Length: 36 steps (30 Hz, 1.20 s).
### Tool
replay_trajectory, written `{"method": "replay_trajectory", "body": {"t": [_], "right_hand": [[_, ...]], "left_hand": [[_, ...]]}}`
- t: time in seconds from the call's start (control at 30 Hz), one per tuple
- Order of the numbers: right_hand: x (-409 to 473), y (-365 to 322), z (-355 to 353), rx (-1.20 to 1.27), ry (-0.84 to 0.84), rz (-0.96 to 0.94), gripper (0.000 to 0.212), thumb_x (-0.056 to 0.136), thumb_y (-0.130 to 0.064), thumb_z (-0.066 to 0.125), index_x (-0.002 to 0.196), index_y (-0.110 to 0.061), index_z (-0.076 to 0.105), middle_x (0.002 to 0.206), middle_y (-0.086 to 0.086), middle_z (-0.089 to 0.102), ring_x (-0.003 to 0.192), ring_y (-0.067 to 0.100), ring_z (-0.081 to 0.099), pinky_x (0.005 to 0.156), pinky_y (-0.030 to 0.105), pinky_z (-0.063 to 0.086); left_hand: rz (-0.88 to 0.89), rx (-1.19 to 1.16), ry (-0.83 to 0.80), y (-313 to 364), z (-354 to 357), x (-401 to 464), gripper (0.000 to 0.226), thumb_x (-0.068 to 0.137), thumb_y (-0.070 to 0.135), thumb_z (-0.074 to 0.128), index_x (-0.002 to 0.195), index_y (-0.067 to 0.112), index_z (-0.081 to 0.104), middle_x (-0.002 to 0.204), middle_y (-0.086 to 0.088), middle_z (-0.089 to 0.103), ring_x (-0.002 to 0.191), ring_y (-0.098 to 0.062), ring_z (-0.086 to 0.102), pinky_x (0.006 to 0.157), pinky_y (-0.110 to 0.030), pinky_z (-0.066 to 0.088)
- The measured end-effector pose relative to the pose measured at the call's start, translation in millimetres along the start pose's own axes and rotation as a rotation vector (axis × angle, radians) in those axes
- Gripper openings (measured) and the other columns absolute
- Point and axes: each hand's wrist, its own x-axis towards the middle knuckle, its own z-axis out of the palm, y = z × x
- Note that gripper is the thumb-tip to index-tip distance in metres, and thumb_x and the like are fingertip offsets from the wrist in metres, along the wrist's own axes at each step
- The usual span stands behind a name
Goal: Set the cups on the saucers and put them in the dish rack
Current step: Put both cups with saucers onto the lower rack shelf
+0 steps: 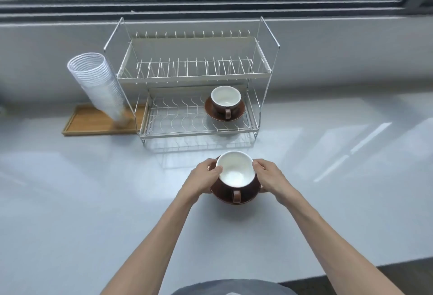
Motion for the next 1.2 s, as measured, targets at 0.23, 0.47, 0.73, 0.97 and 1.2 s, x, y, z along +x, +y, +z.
{"method": "replay_trajectory", "body": {"t": [0.23,0.47,0.73,0.97,1.2], "right_hand": [[25,-48,21,-0.008,-0.079,-0.020,0.034,0.098,-0.032,0.037,0.111,-0.020,0.067,0.111,0.008,0.067,0.105,0.025,0.064,0.076,0.043,0.063],[56,-99,43,-0.001,-0.158,-0.025,0.035,0.095,-0.023,0.038,0.108,-0.006,0.065,0.096,0.009,0.065,0.086,0.018,0.061,0.074,0.045,0.063],[98,-148,66,0.002,-0.184,-0.047,0.035,0.093,-0.024,0.037,0.107,-0.008,0.066,0.107,0.015,0.067,0.102,0.024,0.064,0.076,0.049,0.063],[142,-177,89,-0.014,-0.127,-0.047,0.036,0.085,-0.030,0.033,0.088,-0.010,0.063,0.098,0.012,0.066,0.104,0.033,0.064,0.078,0.053,0.061],[174,-189,107,-0.043,-0.062,-0.100,0.033,0.089,-0.033,0.031,0.085,-0.025,0.062,0.091,0.002,0.064,0.100,0.031,0.060,0.093,0.051,0.054]], "left_hand": [[-0.039,0.008,0.022,11,-51,13,0.033,0.092,0.036,0.052,0.123,0.030,0.059,0.112,-0.005,0.069,0.103,-0.026,0.069,0.079,-0.038,0.060],[-0.097,0.061,-0.015,36,-105,31,0.031,0.099,0.038,0.048,0.125,0.022,0.055,0.109,-0.009,0.070,0.091,-0.026,0.068,0.077,-0.036,0.059],[-0.123,0.011,0.072,57,-150,68,0.033,0.103,0.036,0.037,0.127,0.022,0.054,0.094,-0.008,0.068,0.079,-0.022,0.065,0.082,-0.037,0.056],[-0.126,-0.179,0.283,72,-159,114,0.038,0.101,0.032,0.036,0.130,0.017,0.056,0.112,-0.011,0.059,0.099,-0.028,0.056,0.091,-0.040,0.049],[-0.023,-0.199,0.391,68,-169,146,0.051,0.099,0.045,0.037,0.135,0.014,0.057,0.138,-0.010,0.057,0.129,-0.030,0.051,0.112,-0.048,0.039]]}}
